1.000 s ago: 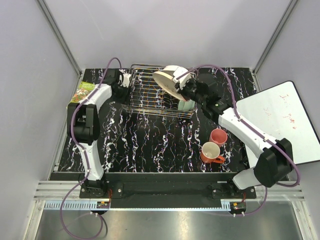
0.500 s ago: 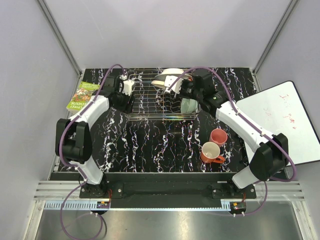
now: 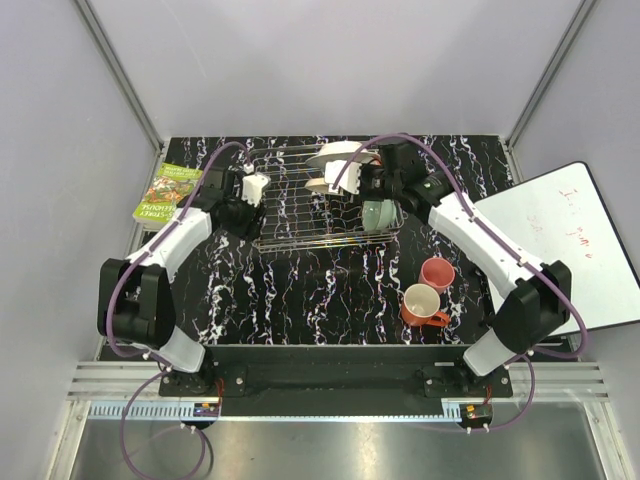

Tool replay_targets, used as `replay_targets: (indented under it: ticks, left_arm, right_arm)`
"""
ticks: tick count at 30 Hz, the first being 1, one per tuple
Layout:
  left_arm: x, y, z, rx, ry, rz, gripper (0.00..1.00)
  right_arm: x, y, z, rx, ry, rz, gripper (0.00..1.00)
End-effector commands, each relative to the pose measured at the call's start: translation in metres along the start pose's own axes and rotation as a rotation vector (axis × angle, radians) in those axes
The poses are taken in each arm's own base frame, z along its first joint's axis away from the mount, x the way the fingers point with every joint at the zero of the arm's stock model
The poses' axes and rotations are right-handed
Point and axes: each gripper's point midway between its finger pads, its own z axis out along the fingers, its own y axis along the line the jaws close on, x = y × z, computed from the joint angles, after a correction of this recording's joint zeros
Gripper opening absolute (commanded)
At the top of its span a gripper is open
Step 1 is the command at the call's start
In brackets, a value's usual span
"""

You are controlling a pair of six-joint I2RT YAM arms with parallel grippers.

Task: Load the mixed dishes into the dish rack

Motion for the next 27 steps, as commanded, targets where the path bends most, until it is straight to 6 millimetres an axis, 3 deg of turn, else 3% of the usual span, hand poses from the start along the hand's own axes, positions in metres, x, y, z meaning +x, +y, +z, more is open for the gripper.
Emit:
replay_targets:
  ticks: [1, 6, 12, 23, 27]
  left_arm:
    - [0.050, -0.018, -0.008, 0.082, 0.132, 0.104, 0.56]
    - [0.076, -0.023, -0.008, 0.121, 0.205, 0.175, 0.39]
    - [0.089, -0.026, -0.013, 0.141, 0.240, 0.204, 0.28]
    - [0.112, -0.034, -0.029, 0.164, 0.282, 0.246, 0.26]
    - [0.111, -0.036, -0.031, 0.162, 0.275, 0.229, 0.29]
  right_arm:
    - [-0.049, -0.050, -0.023, 0.145, -0.113, -0.124, 0.00]
    - [-0.052, -0.047, -0.017, 0.136, -0.105, -0.137, 0.00]
    - [-0.056, -0.047, -0.015, 0.134, -0.112, -0.144, 0.00]
    - [-0.063, -0.042, -0.013, 0.122, -0.128, -0.144, 0.00]
    - [-0.060, -0.032, -0.009, 0.099, -0.125, -0.121, 0.00]
